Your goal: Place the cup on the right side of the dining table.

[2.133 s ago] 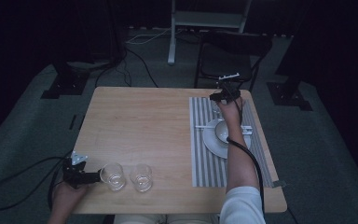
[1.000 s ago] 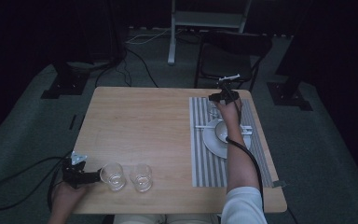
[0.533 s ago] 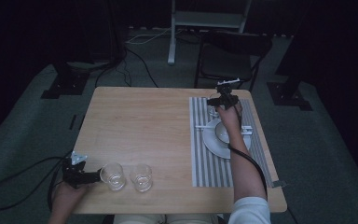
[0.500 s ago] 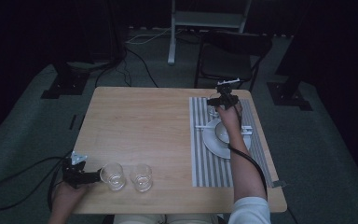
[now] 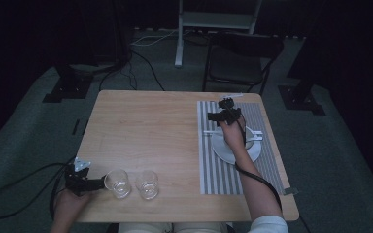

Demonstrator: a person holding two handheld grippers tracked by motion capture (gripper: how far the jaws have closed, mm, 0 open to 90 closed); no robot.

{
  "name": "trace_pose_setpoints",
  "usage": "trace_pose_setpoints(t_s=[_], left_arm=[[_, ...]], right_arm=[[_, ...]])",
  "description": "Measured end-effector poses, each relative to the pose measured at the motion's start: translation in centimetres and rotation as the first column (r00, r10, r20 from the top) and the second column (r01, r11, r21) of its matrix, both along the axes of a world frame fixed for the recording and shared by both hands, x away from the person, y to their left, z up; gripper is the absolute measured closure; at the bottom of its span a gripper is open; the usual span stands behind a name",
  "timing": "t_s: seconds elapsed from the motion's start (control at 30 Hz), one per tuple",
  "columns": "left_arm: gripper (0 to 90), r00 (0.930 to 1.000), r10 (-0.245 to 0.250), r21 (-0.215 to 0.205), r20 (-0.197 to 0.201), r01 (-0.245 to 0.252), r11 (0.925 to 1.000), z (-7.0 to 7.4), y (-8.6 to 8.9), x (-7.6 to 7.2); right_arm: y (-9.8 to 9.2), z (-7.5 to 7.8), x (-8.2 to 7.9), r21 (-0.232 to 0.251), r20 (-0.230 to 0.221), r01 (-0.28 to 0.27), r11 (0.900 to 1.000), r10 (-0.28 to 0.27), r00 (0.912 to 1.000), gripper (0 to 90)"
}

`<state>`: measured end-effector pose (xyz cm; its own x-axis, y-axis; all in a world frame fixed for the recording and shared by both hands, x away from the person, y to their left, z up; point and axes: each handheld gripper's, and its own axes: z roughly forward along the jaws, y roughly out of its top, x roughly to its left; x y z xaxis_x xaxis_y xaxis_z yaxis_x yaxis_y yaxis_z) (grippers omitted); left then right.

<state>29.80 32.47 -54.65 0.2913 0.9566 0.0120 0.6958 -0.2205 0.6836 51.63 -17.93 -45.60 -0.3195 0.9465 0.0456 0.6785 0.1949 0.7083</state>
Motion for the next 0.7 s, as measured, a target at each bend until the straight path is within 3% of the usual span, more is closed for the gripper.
trace_pose_setpoints(t_s=[0.33, 0.7], left_arm=[[0.8, 1.0000, 0.000, 0.000, 0.000, 0.000, 1.0000, 0.0, 0.0, 0.0], [0.8, 1.0000, 0.000, 0.000, 0.000, 0.000, 1.0000, 0.0, 0.0, 0.0]], right_arm=[[1.1, -0.5, -2.9, 0.031, 0.038, -0.055, 0.998, 0.054, 0.9978, 13.0], [2.0, -1.4, -6.2, 0.023, 0.080, -0.106, 0.994, 0.103, 0.9914, 12.7]])
